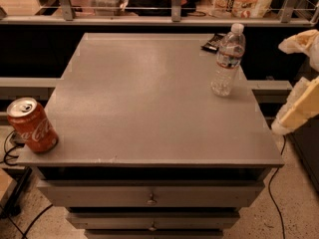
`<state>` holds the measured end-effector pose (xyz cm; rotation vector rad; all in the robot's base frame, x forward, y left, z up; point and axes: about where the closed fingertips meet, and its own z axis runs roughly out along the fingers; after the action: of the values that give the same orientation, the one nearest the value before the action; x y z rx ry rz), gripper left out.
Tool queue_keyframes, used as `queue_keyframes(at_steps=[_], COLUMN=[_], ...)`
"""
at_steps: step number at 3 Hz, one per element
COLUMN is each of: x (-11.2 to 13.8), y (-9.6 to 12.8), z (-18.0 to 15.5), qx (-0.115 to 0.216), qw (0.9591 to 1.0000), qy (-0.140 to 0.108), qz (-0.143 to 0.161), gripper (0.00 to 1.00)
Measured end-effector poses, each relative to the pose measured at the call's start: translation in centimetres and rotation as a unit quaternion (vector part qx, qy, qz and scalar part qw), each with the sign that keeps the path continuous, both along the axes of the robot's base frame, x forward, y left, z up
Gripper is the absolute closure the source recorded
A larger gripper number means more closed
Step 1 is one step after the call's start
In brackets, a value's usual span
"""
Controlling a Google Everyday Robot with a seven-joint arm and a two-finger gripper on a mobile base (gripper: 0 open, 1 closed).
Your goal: Move water bottle near coke can
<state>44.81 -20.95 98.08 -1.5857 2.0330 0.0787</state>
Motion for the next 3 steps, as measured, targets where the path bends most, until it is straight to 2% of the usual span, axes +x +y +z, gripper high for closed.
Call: queue_keyframes(at_steps=[1,2,3], x=[1.06,1.23,1.89], y=[0.42,0.59,0.80], z=[0.57,0.95,0.75], qx=[0.039,0.045,0.057], qw=[0.9986,0.9980,0.9970], qy=[-0.037,-0.045,-0.049], qz=[0.000,0.000,-0.018], gripper=[0.00,0.00,0.00])
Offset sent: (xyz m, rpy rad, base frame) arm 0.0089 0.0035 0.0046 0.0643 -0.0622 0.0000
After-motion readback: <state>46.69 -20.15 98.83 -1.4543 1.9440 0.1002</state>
